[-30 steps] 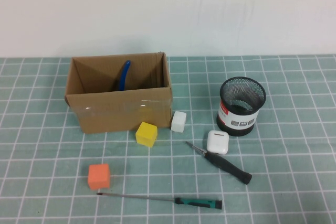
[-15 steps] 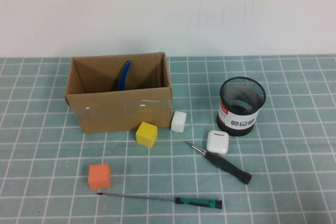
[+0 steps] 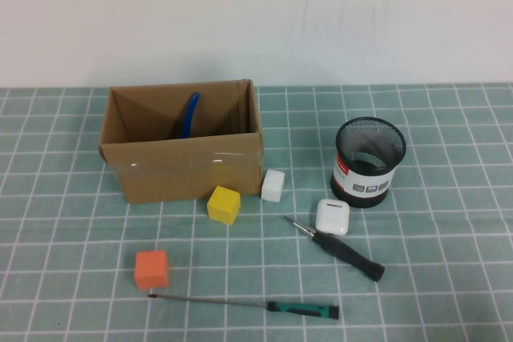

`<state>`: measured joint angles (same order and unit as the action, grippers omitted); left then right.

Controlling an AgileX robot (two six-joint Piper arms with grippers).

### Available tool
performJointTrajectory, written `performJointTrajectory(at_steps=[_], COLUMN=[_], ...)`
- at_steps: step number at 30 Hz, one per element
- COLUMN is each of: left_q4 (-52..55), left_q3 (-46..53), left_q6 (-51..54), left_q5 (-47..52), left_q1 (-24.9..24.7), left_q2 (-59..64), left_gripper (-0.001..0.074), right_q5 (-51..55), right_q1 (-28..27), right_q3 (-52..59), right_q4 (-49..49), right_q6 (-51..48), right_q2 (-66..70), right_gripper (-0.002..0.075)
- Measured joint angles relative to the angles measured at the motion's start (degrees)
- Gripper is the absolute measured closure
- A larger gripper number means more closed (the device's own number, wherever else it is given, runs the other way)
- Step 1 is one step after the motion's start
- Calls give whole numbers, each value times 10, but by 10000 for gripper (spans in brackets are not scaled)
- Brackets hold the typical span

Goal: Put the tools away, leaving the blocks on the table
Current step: Pick up the black Screwdriver from the table

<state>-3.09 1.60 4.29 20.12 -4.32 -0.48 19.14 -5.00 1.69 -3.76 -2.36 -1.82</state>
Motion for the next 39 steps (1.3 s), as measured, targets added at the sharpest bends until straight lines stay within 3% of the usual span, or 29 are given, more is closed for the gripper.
performJointTrajectory(at_steps=[17,20,24,35,39], left_q4=[0,0,0,0,0], left_q3=[0,0,0,0,0], left_q6=[0,0,0,0,0], left_q5=[0,0,0,1,1], left_q1=[0,0,0,0,0], left_q2=[0,0,0,0,0], left_gripper=[736,736,736,736,736], right_q5=[0,-38,-114,-134,-136], right_q1=[0,0,0,0,0], right_q3=[0,0,-12,-141,-171], right_q4=[0,-1,28,91,148], right_q6=[-1,-2,41,89,173], right_q2=[0,0,5,100,158], right_gripper=[735,735,735,735,735])
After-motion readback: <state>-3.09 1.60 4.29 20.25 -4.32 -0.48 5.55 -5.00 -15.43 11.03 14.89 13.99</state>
